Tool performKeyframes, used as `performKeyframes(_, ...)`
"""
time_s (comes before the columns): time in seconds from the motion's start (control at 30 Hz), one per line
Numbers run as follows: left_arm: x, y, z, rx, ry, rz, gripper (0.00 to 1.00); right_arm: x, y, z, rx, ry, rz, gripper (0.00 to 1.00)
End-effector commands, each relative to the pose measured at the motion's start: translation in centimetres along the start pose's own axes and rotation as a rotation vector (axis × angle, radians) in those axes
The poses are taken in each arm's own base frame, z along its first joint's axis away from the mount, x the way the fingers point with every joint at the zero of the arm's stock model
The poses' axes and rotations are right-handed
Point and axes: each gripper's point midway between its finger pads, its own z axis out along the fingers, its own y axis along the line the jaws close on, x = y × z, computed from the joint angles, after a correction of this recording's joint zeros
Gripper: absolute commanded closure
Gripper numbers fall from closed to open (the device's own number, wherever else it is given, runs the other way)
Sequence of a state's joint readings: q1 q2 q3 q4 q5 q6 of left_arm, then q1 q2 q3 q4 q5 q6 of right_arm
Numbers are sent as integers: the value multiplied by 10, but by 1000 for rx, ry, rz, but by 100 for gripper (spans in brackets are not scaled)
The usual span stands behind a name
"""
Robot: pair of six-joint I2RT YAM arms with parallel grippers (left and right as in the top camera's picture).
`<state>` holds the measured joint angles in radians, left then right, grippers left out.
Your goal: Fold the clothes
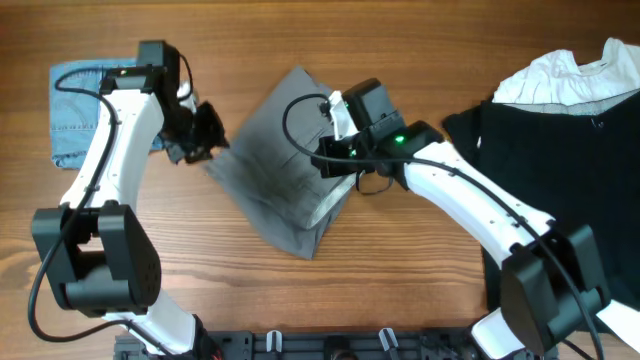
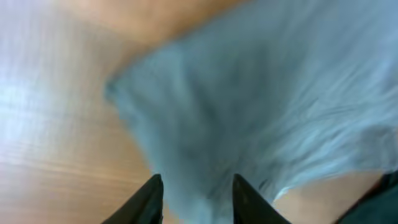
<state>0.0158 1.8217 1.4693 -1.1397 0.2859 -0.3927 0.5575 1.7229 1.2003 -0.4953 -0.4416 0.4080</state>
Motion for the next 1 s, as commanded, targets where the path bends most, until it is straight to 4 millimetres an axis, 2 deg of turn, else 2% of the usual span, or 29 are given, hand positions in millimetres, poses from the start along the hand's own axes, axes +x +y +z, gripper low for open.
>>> performKeyframes(0.0, 26, 12, 0, -36, 104, -19, 63, 24, -25, 32, 48, 90, 125, 96)
performKeyframes(0.1, 42, 21, 5, -61, 168, -29, 58, 32, -35, 53, 44, 132, 160, 96)
performKeyframes(0.27, 67, 23, 14, -29, 268, -39, 53, 51, -35, 79, -42, 231, 199, 96)
performKeyframes(0.5, 97, 15, 57, 155, 361, -82, 35, 55, -40, 83, -32, 241, 206, 96)
performKeyframes(0.57, 107, 15, 72, 207, 380, -98, 20, 55, -41, 83, -26, 238, 204, 96)
performKeyframes(0.63, 113, 17, 85, 238, 385, -126, 18, 54, -41, 84, -25, 236, 202, 96)
performKeyframes(0.7, 117, 22, 96, 242, 377, -156, 14, 54, -42, 84, -19, 234, 199, 96)
performKeyframes(0.77, 116, 25, 105, 248, 354, -190, 0, 53, -43, 84, -16, 231, 195, 96)
performKeyframes(0.97, 97, 18, 132, 305, 230, -312, 0, 54, -43, 84, -15, 233, 194, 96)
